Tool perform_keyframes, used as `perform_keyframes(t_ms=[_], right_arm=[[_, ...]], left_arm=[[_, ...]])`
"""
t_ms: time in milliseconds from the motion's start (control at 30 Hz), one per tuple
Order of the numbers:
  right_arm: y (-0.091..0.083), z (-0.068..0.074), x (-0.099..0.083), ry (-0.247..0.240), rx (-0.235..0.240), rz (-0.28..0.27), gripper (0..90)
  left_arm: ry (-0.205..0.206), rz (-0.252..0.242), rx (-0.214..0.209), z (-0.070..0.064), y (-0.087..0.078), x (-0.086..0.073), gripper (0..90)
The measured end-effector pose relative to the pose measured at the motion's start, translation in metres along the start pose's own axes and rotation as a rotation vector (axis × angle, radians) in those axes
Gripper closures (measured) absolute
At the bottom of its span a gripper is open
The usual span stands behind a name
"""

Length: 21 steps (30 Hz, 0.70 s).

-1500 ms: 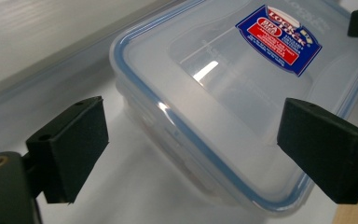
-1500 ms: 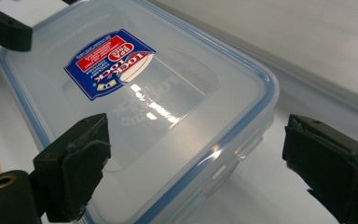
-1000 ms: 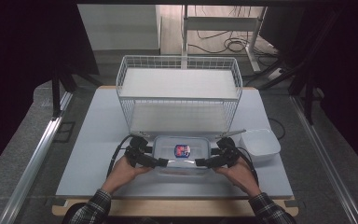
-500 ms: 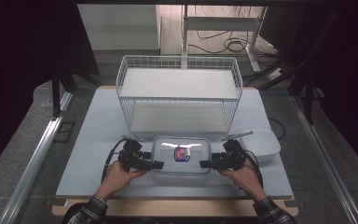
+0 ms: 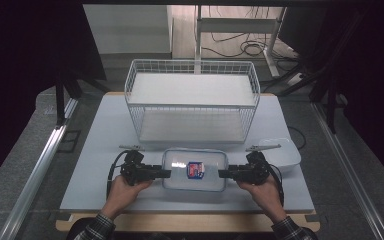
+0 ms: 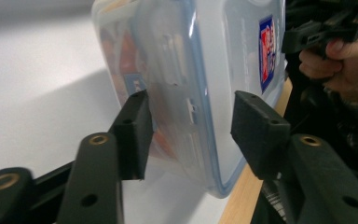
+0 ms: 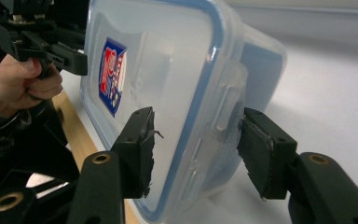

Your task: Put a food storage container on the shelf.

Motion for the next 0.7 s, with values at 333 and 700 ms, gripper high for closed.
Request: perform_keyframes(t_ms=[333, 700], right_arm=[[0.000, 0.004, -0.001, -0.023, -0.046, -0.058, 49.1], [-0.003, 0.009, 0.006, -0.079, -0.040, -0.104, 49.3]], left_arm=[[0.016, -0.054, 0.042, -0.004, 0.000, 0.001, 51.8], [0.033, -0.122, 0.061, -0.010, -0.010, 0.007, 52.1]])
Point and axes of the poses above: each handheld gripper's, and its own axes: y roughly forward along the jaws, x roughly out of its top, z roughly to its left, the point moved 3 cm from there along y, roughly forward along the jaws, and after that the axes turned 10 degrees about x, right-handed, at the moved point
